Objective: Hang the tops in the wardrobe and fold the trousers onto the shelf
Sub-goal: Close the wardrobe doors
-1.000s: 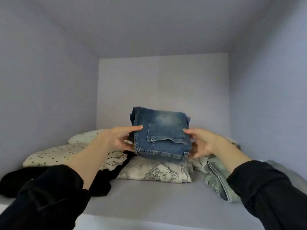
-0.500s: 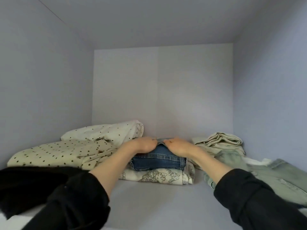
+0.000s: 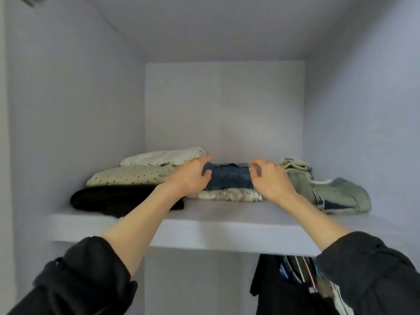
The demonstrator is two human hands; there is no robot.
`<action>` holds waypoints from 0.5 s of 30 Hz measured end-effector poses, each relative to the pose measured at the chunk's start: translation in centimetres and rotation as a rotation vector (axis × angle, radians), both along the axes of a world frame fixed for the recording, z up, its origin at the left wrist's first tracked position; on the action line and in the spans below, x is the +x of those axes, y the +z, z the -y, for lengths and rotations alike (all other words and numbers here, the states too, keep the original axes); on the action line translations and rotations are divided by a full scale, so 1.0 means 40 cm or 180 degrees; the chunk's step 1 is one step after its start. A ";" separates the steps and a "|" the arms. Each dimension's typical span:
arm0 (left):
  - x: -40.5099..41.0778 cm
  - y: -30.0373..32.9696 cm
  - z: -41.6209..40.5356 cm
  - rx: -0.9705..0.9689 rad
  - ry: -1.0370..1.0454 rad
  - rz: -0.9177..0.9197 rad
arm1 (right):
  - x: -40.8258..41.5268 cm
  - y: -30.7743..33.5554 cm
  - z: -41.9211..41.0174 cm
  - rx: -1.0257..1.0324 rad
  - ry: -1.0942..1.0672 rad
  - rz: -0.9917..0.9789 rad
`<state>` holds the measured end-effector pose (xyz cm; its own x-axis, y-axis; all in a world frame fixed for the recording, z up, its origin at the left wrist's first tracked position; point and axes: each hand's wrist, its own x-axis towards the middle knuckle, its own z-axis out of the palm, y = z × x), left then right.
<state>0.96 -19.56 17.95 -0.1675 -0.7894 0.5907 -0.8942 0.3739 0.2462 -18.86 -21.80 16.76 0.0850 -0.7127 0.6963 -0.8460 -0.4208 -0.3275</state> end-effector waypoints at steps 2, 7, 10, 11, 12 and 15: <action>0.025 -0.048 -0.106 -0.0017 -0.0140 -0.0207 | 0.016 -0.042 -0.120 -0.0042 -0.0022 0.0159; 0.074 -0.197 -0.352 0.0118 -0.0587 -0.0641 | 0.068 -0.197 -0.397 0.0157 0.0079 0.0405; 0.108 -0.284 -0.480 0.0234 -0.0646 -0.0815 | 0.094 -0.283 -0.526 0.0511 0.0223 0.0333; 0.117 -0.308 -0.504 0.0230 -0.0620 -0.0873 | 0.099 -0.306 -0.549 0.0615 0.0263 0.0284; 0.128 -0.336 -0.541 0.0269 -0.0589 -0.0929 | 0.105 -0.332 -0.585 0.0730 0.0296 0.0224; 0.160 -0.406 -0.639 0.0423 -0.0478 -0.1007 | 0.129 -0.391 -0.677 0.0952 0.0375 0.0209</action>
<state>7.34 5.99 1.71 -0.1127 -0.8432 0.5257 -0.7038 0.4412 0.5568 -13.70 5.28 1.11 0.1408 -0.8745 0.4641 -0.7703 -0.3913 -0.5035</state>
